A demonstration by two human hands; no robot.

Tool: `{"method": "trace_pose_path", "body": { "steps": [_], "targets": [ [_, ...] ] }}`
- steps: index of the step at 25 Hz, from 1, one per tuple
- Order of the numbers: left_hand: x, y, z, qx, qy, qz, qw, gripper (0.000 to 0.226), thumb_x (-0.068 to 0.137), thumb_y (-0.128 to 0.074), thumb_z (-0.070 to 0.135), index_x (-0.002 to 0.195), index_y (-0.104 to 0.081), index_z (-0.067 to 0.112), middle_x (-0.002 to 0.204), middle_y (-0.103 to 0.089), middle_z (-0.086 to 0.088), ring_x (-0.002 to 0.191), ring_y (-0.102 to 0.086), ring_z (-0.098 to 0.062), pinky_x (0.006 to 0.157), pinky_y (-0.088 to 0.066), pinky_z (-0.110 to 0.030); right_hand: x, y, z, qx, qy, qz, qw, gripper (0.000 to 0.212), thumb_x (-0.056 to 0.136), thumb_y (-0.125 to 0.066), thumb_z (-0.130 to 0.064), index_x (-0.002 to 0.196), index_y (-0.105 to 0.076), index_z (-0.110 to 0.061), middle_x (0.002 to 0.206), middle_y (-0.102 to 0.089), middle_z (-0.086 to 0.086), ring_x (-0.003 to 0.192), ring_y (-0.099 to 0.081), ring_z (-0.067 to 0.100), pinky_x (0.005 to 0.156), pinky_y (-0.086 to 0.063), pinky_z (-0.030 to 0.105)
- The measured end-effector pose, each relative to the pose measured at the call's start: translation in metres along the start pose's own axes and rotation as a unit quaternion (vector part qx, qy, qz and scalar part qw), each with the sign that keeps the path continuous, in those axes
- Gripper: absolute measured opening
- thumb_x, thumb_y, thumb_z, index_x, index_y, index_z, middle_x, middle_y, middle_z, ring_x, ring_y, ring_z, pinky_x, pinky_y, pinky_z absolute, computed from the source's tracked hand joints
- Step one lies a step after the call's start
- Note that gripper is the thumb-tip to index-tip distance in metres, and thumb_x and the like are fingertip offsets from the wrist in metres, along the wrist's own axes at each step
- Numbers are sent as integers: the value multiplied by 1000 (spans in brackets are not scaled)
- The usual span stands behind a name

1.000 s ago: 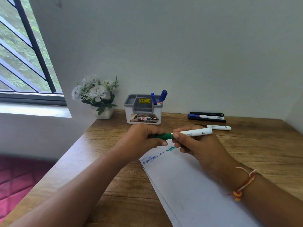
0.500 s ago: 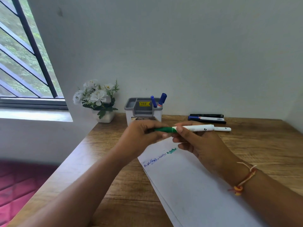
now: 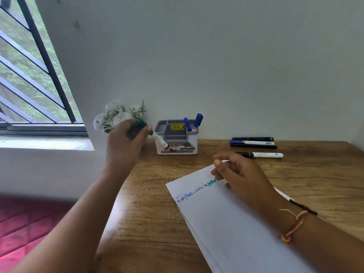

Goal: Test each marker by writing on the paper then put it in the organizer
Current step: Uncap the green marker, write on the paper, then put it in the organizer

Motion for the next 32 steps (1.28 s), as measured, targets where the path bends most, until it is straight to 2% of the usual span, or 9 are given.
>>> {"method": "trace_pose_path", "body": {
  "steps": [4,7,10,14,16,21,25,28,32],
  "targets": [
    [0,-11,-5,3,-7,13,1000,9,87,-73,38,94,-71,33,91,-73,-1,88,-70,-27,83,-57,-56,0,-2,4,-29,3,-6,1000,18,98,-59,-37,113,-67,-34,87,-79,-11,85,-71,-6,73,-56,23],
    [5,-11,-3,-35,1,48,998,4,88,-72,37,92,-72,36,90,-75,0,87,-71,-26,85,-58,-52,0,-3,5,-44,8,-9,999,13,97,-59,-39,108,-66,-39,86,-79,-13,86,-70,-7,75,-58,27],
    [2,-23,-6,16,-14,18,1000,17,90,-71,37,103,-71,26,97,-72,-2,90,-68,-17,84,-58,-46,-1,-4,5,-58,16,-11,998,13,98,-58,-38,107,-68,-36,84,-79,-14,85,-70,-6,73,-54,22],
    [-4,-39,-10,72,-36,-7,997,9,94,-67,31,102,-67,32,94,-70,4,89,-66,-11,83,-57,-42,-2,-5,5,-98,23,-22,995,17,98,-56,-43,110,-67,-37,85,-77,-16,89,-68,-6,75,-52,19],
    [-5,-44,-10,69,-28,-9,997,14,94,-66,29,107,-63,34,96,-70,7,92,-66,-8,86,-56,-36,-3,-6,6,-109,23,-29,993,20,97,-55,-46,113,-65,-38,86,-77,-14,90,-69,-2,78,-52,19],
    [-10,-53,-12,27,-12,-2,1000,35,93,-68,24,126,-56,21,109,-69,8,102,-67,-2,88,-56,-24,-3,-6,4,-121,17,-36,992,26,98,-55,-47,120,-64,-35,88,-74,-15,91,-64,-5,70,-42,12],
    [-13,-49,-1,56,-79,57,994,31,92,-71,19,120,-59,17,110,-62,-4,95,-62,-10,72,-46,-2,-3,-8,2,-138,22,-45,989,28,98,-54,-46,123,-62,-35,87,-71,-19,90,-60,-10,68,-37,6],
    [-13,-47,7,58,-122,83,987,23,91,-72,15,109,-57,14,100,-61,-5,84,-60,-4,69,-48,-6,-2,-9,2,-152,29,-50,987,30,99,-54,-46,125,-62,-35,86,-69,-22,87,-59,-12,66,-36,4],
    [-12,-53,7,98,-186,51,976,7,92,-67,5,99,-65,8,97,-63,-2,87,-62,-16,77,-59,-36,-4,-9,1,-160,44,-52,985,30,99,-55,-45,125,-62,-33,90,-72,-18,88,-60,-9,68,-37,5]
  ]
}}
Point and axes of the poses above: each hand's wrist, its own x-axis towards the middle knuckle, its own y-axis out of the back of the hand, z = x × y, the point moved 5 cm from there along x, towards the middle knuckle
